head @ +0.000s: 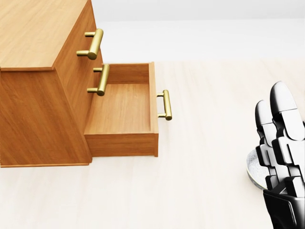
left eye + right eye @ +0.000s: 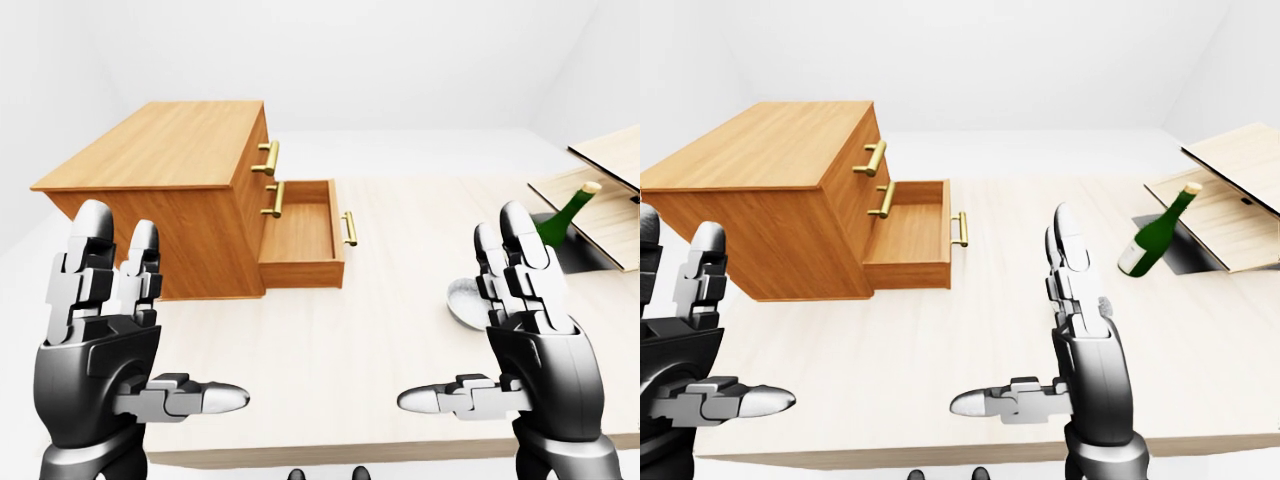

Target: Put the bowl on top of the cabinet.

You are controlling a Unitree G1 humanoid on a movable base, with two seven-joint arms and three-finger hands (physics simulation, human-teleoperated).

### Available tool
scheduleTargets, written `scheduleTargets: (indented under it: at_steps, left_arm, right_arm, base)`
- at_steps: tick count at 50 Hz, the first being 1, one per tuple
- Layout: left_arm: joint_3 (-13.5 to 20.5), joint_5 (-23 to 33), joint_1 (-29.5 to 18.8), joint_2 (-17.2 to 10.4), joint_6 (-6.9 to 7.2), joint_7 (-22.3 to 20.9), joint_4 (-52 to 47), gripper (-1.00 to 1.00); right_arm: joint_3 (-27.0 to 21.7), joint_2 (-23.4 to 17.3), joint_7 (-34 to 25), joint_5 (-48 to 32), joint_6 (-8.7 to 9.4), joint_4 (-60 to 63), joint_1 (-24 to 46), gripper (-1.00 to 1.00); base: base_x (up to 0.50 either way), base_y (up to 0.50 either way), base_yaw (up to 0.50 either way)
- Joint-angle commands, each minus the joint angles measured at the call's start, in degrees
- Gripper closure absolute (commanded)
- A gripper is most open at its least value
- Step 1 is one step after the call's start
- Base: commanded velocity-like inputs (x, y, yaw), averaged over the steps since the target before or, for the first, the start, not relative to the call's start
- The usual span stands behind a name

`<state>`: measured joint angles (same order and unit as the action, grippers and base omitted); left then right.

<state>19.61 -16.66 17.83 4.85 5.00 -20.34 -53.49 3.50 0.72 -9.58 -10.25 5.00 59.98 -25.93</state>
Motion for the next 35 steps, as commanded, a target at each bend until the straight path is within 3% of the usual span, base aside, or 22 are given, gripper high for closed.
scheduleTargets:
  at_steps: [1, 17, 22, 27, 30, 35]
  left_arm:
    - [0.3, 0.0, -0.2, -0.1, 0.0, 0.0, 0.2, -1.0]
    - [0.1, 0.2, 0.3, 0.2, 0.0, -0.3, -0.4, -1.0]
    - [-0.5, 0.4, 0.5, 0.3, 0.0, -0.3, -0.6, -1.0]
    - [-0.1, -0.1, 0.3, 0.1, 0.0, -0.4, -1.2, -1.0]
    - [0.3, -0.4, -0.3, -0.1, 0.0, -0.3, -0.5, -1.0]
    - [1.2, -1.4, -0.2, -0.2, 0.0, -0.6, -1.3, -1.0]
  right_arm:
    - [0.4, -0.1, -0.2, -1.4, 0.0, 0.0, 0.0, -0.99]
    - [-0.1, 0.1, -0.4, -1.0, 0.0, 0.0, 0.0, -1.0]
    - [-1.7, 0.6, -0.3, 1.7, 0.0, 0.0, 0.5, -0.99]
    - [1.3, -0.5, 1.4, 0.4, 0.0, 0.0, -0.8, -0.99]
    - [-0.4, -0.2, 0.8, 2.6, 0.0, 0.0, -3.4, -0.99]
    - [-9.3, -2.4, 0.3, 11.6, 0.0, 0.0, -8.8, -1.0]
  base:
    - [0.5, 0.34, 0.0]
    - [0.27, 0.5, 0.0]
    - [0.05, 0.01, 0.0]
    - [0.0, 0.0, 0.0]
    - [0.0, 0.0, 0.0]
    - [0.0, 0.0, 0.0]
